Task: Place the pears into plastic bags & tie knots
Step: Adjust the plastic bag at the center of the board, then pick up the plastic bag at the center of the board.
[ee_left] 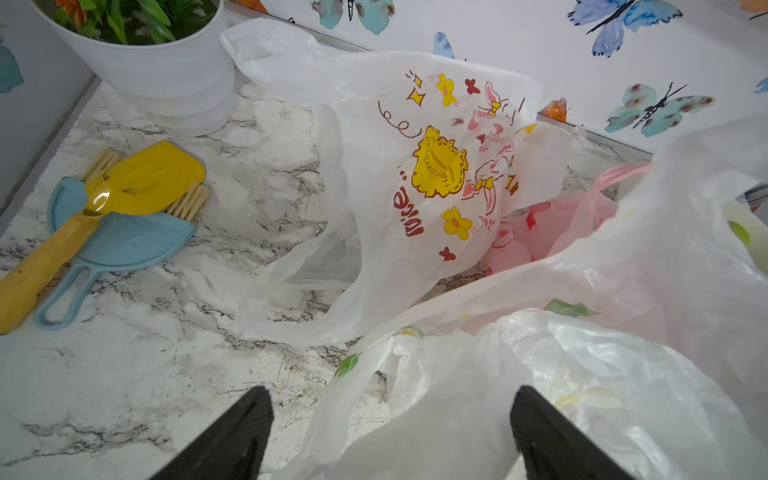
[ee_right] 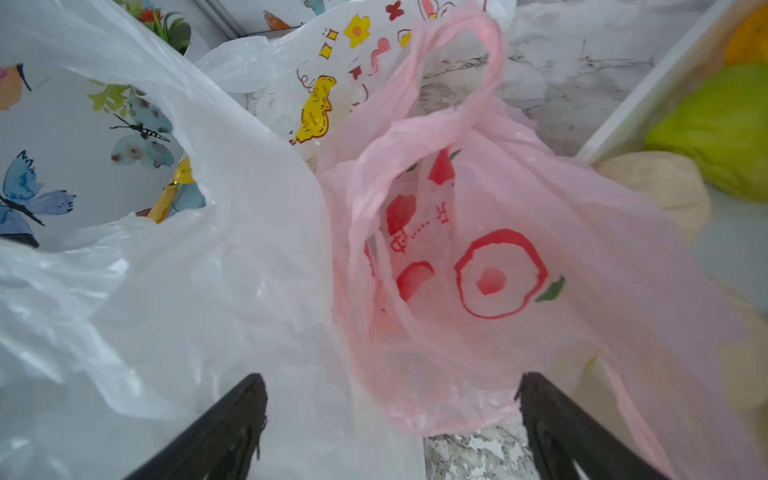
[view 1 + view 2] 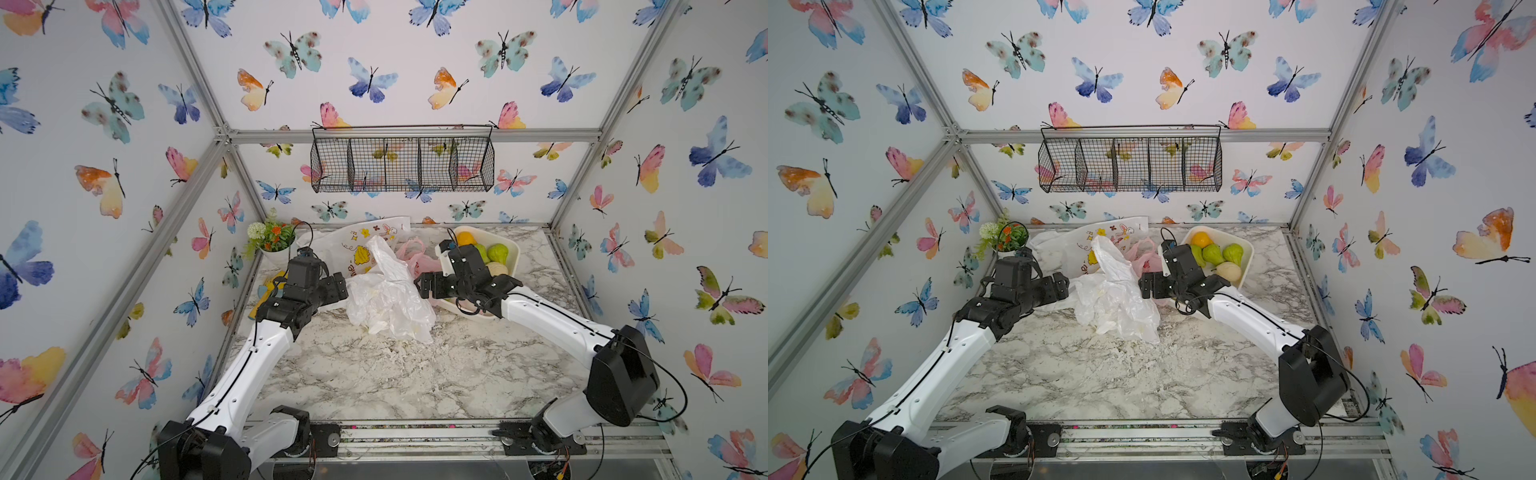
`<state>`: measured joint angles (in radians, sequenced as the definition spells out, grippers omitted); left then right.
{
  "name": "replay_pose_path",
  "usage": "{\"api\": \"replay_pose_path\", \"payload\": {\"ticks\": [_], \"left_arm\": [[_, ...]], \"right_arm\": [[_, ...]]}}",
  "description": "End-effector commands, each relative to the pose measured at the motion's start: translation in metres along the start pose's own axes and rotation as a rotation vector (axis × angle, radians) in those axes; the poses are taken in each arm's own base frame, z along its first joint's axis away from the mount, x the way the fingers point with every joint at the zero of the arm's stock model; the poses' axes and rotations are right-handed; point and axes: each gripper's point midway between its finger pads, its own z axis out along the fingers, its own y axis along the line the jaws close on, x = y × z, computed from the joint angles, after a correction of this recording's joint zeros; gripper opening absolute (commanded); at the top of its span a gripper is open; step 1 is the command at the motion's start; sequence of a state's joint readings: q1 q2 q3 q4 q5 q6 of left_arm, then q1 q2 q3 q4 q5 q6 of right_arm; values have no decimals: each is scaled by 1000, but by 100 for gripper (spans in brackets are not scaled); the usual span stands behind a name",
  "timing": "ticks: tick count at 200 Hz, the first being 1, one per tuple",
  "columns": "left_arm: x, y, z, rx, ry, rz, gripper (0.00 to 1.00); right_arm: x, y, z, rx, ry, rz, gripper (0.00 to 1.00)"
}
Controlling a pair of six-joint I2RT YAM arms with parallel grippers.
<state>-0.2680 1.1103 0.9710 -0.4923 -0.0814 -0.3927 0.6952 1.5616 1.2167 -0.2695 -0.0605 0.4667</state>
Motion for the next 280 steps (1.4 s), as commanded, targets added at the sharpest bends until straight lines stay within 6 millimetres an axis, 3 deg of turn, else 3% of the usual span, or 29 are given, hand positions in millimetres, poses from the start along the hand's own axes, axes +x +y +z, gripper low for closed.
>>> {"api": "replay_pose_path", "payload": {"ticks": [1,26,45,62,82,97,112,130,145,165,180,197,209,221,243,258,280], "left_arm": [[-2,5,-15,-2,3,11,91],[0,10,-16,42,24,-51,89],[-7,13,-24,72,1,-96,88],[-28,27,-45,24,-60,-115,88],[-61,37,-81,-67,-156,-83,88],[-81,33,-103,-66,-214,-78,88],[-96,28,-120,-51,-265,-78,88],[-108,28,-132,-65,-307,-84,87],[-115,28,-139,-70,-335,-92,86],[-120,24,-143,-45,-360,-83,86],[-121,18,-138,-17,-354,-85,86],[-119,0,-121,39,-310,-66,90],[-115,-32,-107,97,-281,-22,93],[-104,-81,-92,174,-247,54,96],[-63,-175,-53,321,-121,200,99],[-32,-218,-21,372,-23,288,99],[-4,-239,33,340,68,367,98]], "right_arm": [[-29,25,-18,-40,-46,-8,98],[-63,42,-31,-55,-111,-6,98],[-66,53,-20,-53,-84,-24,98],[-51,74,5,-72,-17,-36,97],[-23,113,38,-136,40,-46,95],[-4,150,65,-235,76,-31,88],[2,196,84,-353,104,-55,85],[-17,237,81,-451,101,-106,84],[-47,240,61,-444,25,-136,88],[-77,208,32,-383,-45,-150,92],[-90,169,13,-299,-73,-149,95],[-91,113,-9,-157,-102,-151,97],[-85,66,-20,-61,-106,-124,98],[-72,17,-28,27,-90,-79,98],[-43,-63,-38,207,-39,-20,98],[-30,-93,-45,266,-26,16,99],[-25,-114,-55,303,-50,60,99]]}}
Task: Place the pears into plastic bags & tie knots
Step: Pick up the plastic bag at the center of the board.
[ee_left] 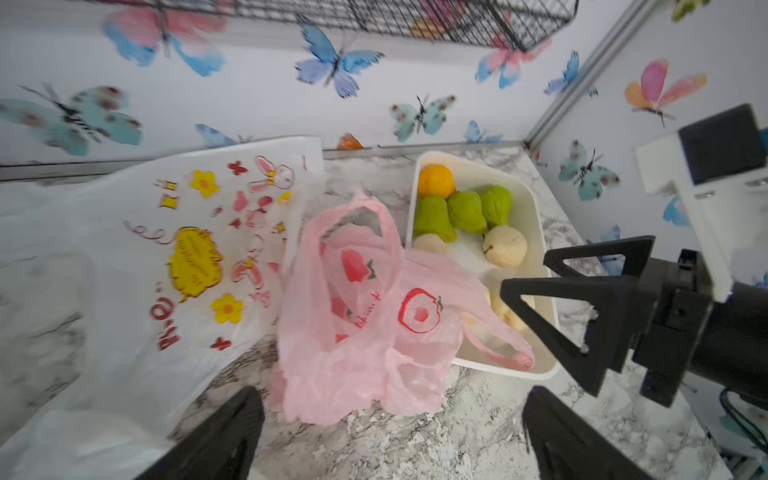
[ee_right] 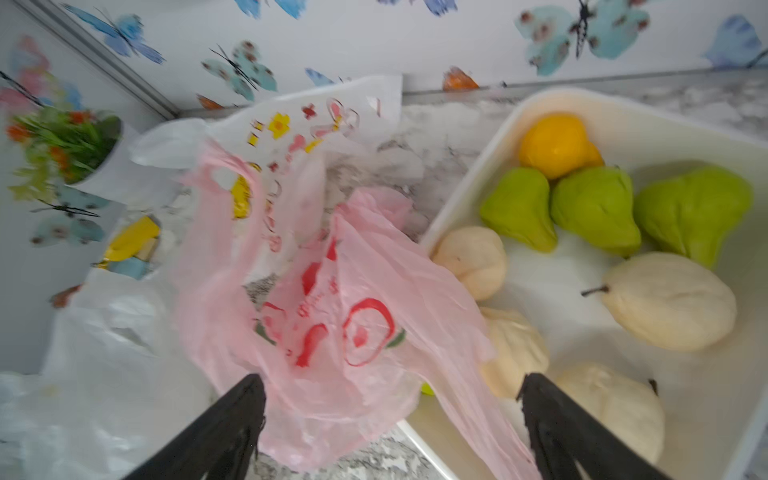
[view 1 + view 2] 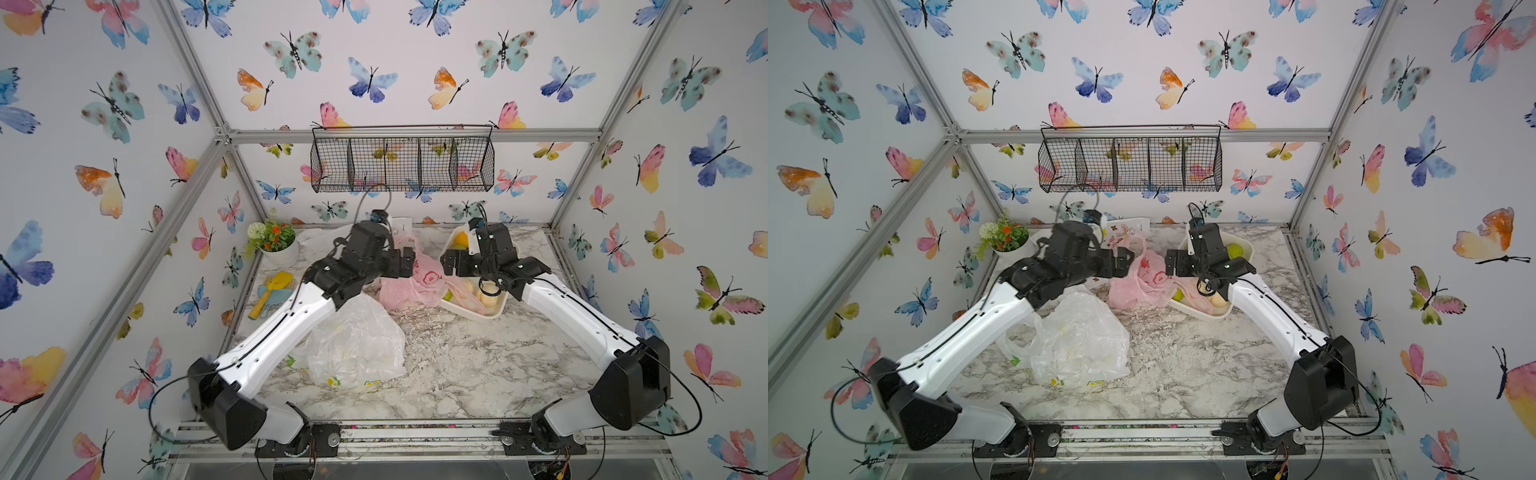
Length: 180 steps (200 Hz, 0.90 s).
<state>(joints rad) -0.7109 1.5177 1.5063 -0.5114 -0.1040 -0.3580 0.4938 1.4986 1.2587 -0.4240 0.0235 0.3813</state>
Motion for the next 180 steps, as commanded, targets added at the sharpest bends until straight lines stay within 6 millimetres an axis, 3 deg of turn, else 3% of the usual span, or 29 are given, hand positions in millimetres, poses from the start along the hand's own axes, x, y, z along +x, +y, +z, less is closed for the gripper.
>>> {"api": "replay_pose_path", "payload": {"ticks": [1,27,54,69,81,89,117,142,159,180], "left_arm": [[15,-6,49,-8,75,63,98],[19,8,95,-130,138,140,94],[14,38,120,-328,136,191,81],[28,36,140,-302,168,204,55],[24,29,138,-262,162,221,30],[18,27,131,-246,153,252,20],[-66,22,40,-128,-128,264,10],[-113,2,-44,97,-459,293,4],[-137,-17,-79,187,-578,322,0],[-157,-45,-107,306,-585,342,0]], "right_arm": [[8,-24,-8,68,-5,11,99],[8,-31,-9,73,-19,36,99],[19,-35,-2,74,5,51,99],[24,-43,0,99,7,64,99],[23,-52,-2,112,-2,86,99],[21,-60,-4,116,-10,110,98],[17,-93,-8,152,-26,193,94],[19,-122,-2,222,-25,257,87],[23,-133,6,267,-9,263,84],[26,-136,16,290,38,250,82]]}}
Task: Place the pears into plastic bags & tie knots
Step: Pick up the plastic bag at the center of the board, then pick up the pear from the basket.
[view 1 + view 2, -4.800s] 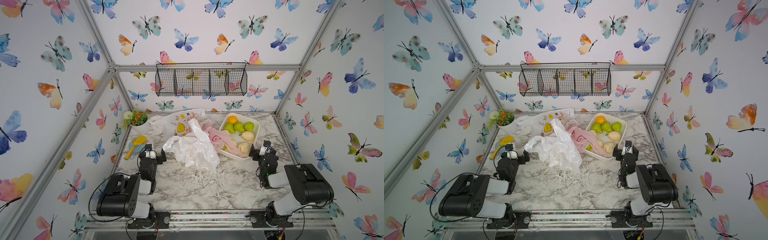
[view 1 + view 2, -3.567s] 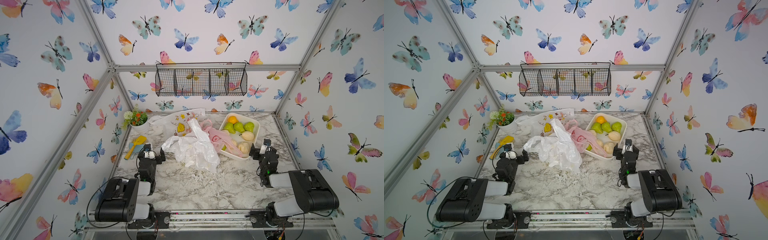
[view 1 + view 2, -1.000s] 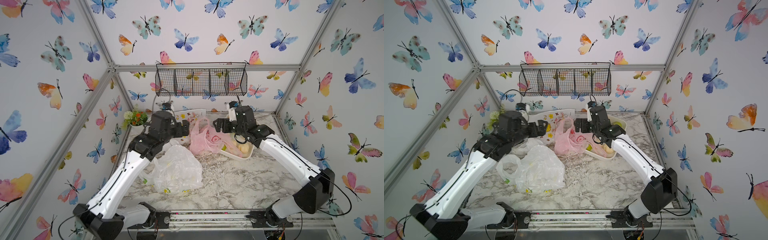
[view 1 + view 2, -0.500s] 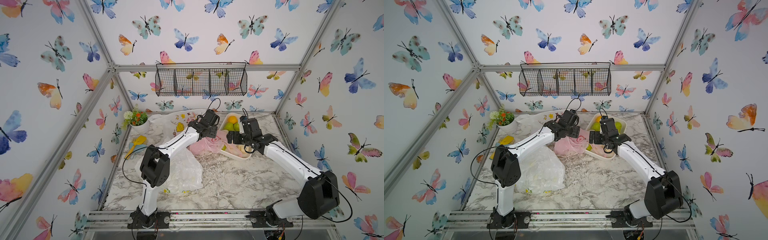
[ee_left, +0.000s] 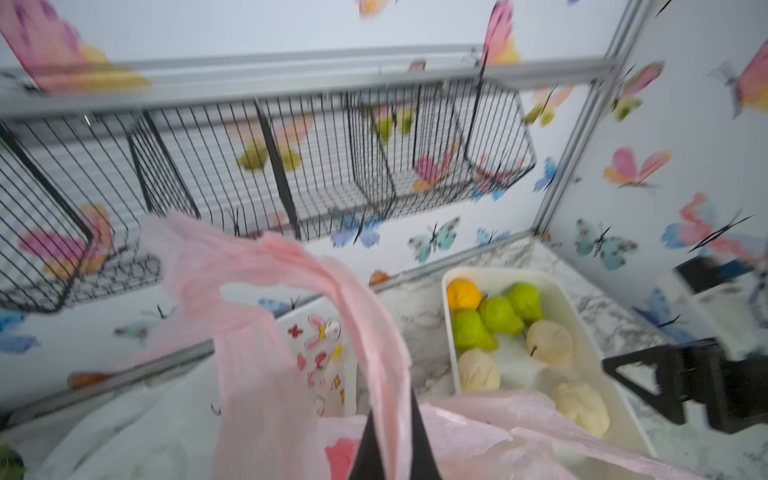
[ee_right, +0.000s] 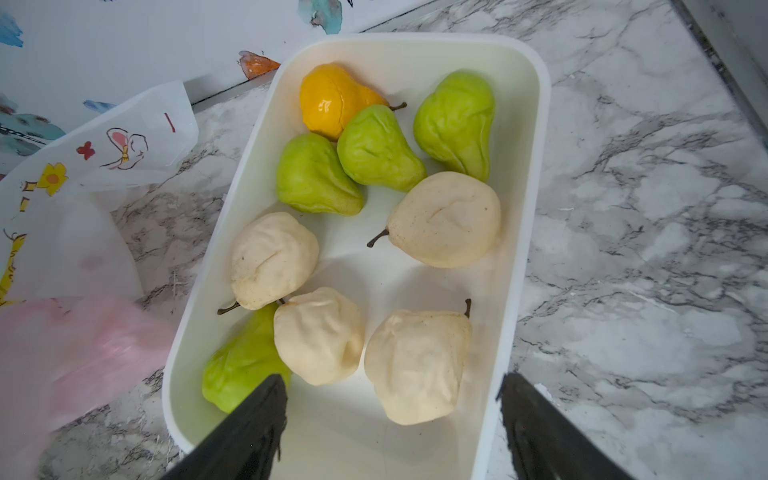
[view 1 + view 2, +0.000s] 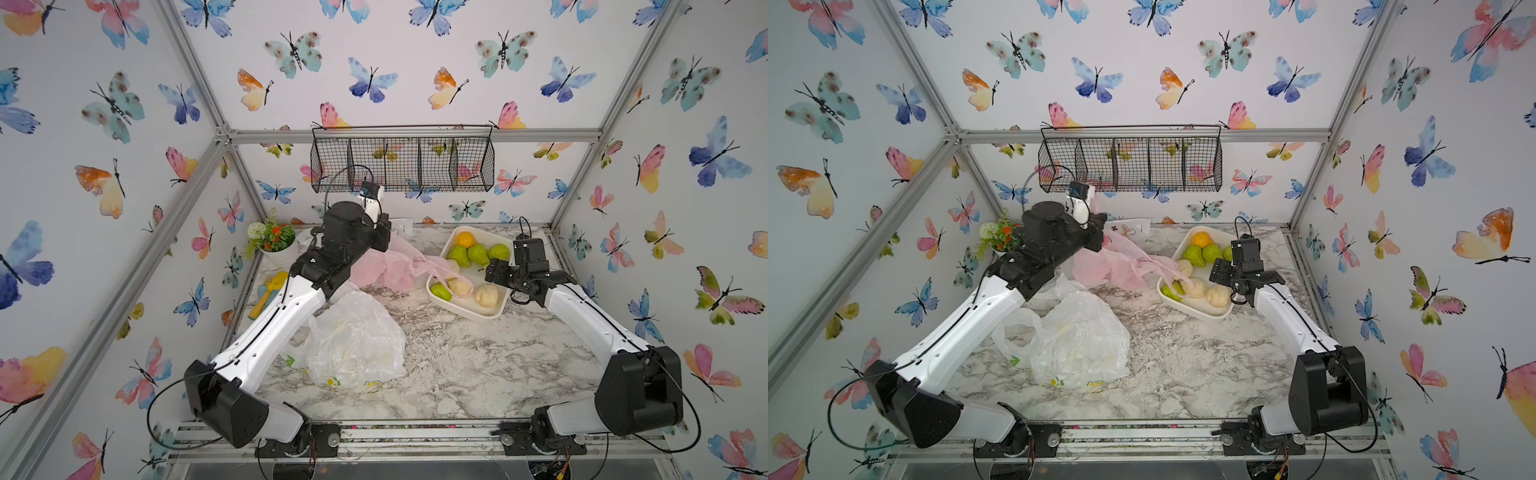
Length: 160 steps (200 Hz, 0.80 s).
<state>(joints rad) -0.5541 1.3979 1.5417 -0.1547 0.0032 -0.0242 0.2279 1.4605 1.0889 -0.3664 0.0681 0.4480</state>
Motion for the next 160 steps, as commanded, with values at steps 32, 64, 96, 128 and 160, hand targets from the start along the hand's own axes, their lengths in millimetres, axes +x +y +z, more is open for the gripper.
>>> {"api": "replay_pose_path", "payload": {"ticks": [32,64,96,128,160], "left_arm": [[-53,-53,-34,268,-97,33,0],[-30,-59,-52,320,-35,-21,0],[-8,-64,-49,365,48,-55,0],[-3,-59,-51,386,61,-83,0],[2,-58,-49,416,60,-123,0]], "right_arm": [[17,-4,34,61,116,-23,84],[28,30,53,-23,173,-90,87],[43,47,80,5,241,-193,89],[66,46,97,0,336,-244,90],[84,42,113,22,401,-266,91]]}}
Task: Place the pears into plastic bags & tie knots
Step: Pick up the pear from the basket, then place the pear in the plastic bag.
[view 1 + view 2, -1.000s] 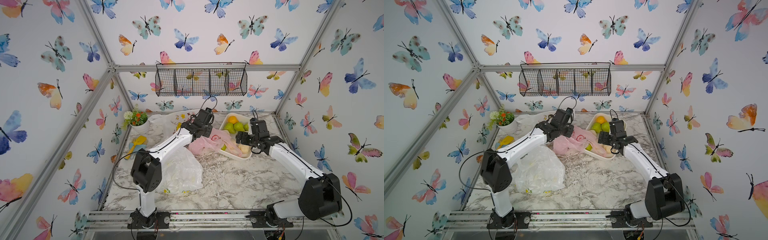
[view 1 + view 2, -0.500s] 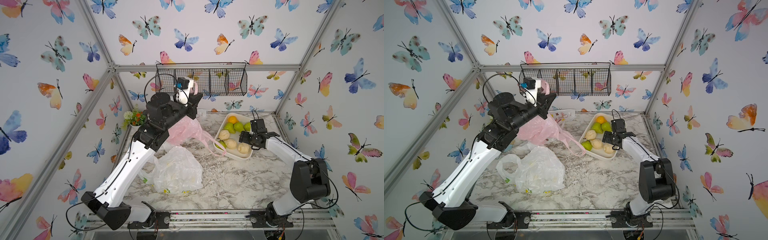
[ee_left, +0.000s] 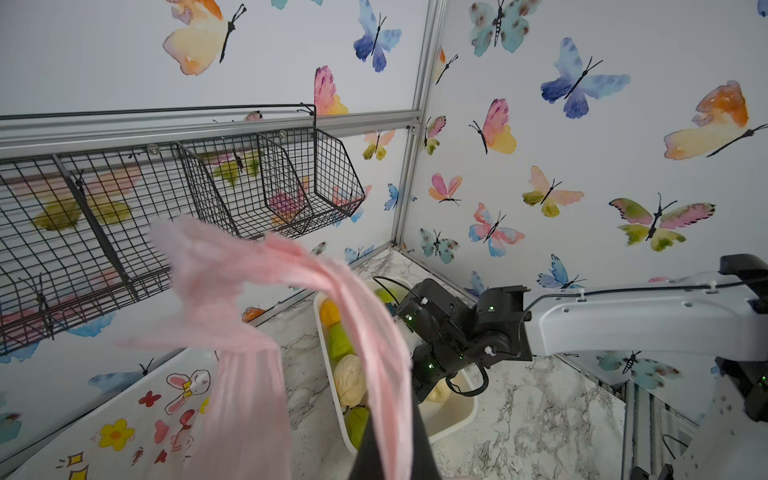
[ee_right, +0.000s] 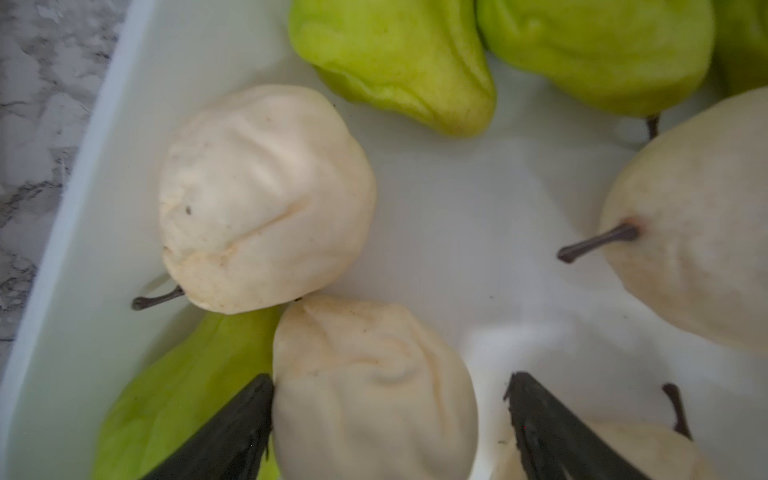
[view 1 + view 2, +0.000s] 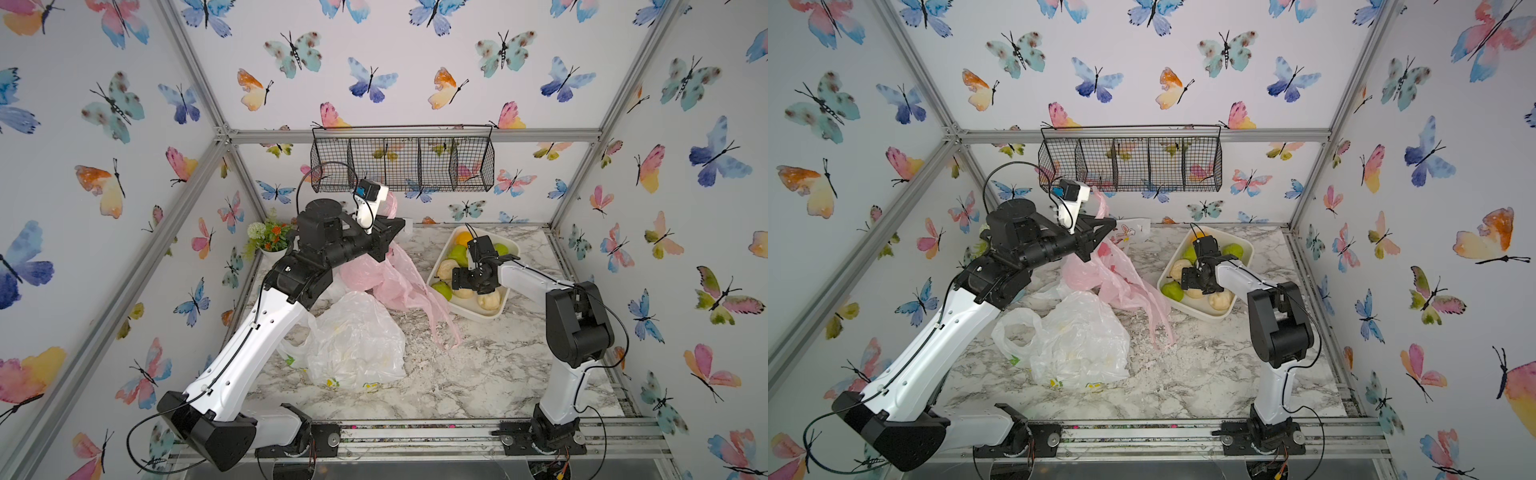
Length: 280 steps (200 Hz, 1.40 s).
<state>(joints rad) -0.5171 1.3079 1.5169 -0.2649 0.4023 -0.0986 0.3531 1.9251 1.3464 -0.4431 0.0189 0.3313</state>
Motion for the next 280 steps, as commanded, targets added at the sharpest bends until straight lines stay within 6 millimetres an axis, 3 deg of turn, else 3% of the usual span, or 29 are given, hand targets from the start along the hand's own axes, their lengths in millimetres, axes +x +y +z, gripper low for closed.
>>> {"api": "replay_pose_path", "payload": {"ticks": [1,31,54,71,92,120,157,183,199,211,253,269,280], "left_arm": [[-3,-8,-4,62,-20,-32,0],[4,-11,3,101,-12,-61,0],[16,-7,11,110,8,-82,0],[23,-5,18,113,18,-91,0],[25,0,26,112,22,-104,0],[34,16,37,76,58,-126,0],[37,14,50,122,73,-173,0],[32,13,50,124,61,-208,0],[24,13,44,104,36,-206,0],[17,12,41,101,19,-203,0],[11,-3,41,140,-4,-240,0],[20,-13,49,177,15,-256,0],[25,-19,51,213,22,-290,0]], "right_arm": [[20,-6,15,33,103,-29,91],[15,-8,19,58,90,-16,85],[-9,-1,-9,21,-15,-4,72],[-25,8,-36,-29,-81,-3,69],[-38,24,-80,-129,-153,14,65],[-39,53,-163,-366,-282,73,63],[-29,128,-258,-904,-380,214,59],[-29,175,-301,-1140,-410,258,59],[-19,201,-299,-1229,-347,287,59],[-6,217,-284,-1254,-292,306,58],[34,234,-189,-1126,-137,411,57],[41,230,-152,-942,-148,377,57],[46,215,-123,-753,-162,359,58]]}}
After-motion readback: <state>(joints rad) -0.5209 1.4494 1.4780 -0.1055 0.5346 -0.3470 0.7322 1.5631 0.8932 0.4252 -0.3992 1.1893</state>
